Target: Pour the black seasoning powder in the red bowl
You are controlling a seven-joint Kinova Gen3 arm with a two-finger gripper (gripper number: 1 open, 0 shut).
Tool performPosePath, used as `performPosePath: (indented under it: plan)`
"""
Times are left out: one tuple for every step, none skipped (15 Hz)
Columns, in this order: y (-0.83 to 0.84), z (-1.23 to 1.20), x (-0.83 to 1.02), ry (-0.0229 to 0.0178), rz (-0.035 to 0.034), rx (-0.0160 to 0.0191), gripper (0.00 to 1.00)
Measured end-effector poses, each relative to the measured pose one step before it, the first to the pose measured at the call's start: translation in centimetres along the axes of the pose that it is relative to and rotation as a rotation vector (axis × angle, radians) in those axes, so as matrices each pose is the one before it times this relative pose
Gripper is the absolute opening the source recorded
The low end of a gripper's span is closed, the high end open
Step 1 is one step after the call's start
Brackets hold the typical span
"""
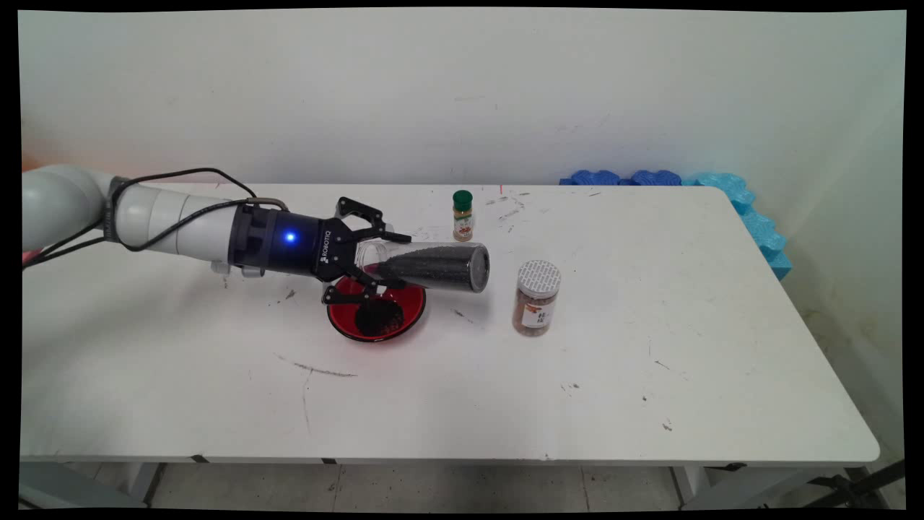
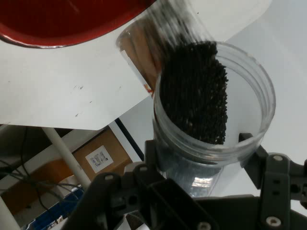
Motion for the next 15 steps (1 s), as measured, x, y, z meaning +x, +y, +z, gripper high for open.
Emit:
performPosePath:
  plan:
    - [0.017,-0.009,0.024,-0.00075,-0.00291,-0.00298,0.0]
    - [0.054,0.003,0.005,-0.00099,-0.00543,-0.00475,0.0]
    - [0.04,0.009,0.006,-0.001,-0.00348,-0.00303,0.0]
    - [0.065,0.013,0.007,-0.00134,-0.00441,-0.00442,0.0]
    - [0.068,0.0,0.002,-0.00185,-0.00337,-0.0047,0.0]
    - [0.055,0.002,0.0,-0.00185,-0.00221,-0.0036,0.0]
    - [0.038,0.006,0.021,-0.00112,-0.00217,-0.00277,0.0]
    - [0.029,-0.013,0.022,-0.00084,-0.00195,-0.00296,0.0]
    - [0.032,0.008,0.025,-0.00106,-0.00187,-0.00259,0.0]
    - [0.018,0.007,0.013,-0.00099,-0.00077,-0.00188,0.0]
    - [0.004,-0.005,0.002,-0.00057,-0.00036,-0.00125,0.0]
    - [0.011,0.009,0.008,-0.00093,-0.00061,-0.00142,0.0]
    - [0.021,0.013,0.003,-0.00082,-0.00036,-0.00131,0.0]
    - [0.011,0.006,0.01,-0.00054,-0.00093,-0.00144,0.0]
    - [0.001,-0.001,0.007,-0.00041,-0.00037,-0.00101,0.0]
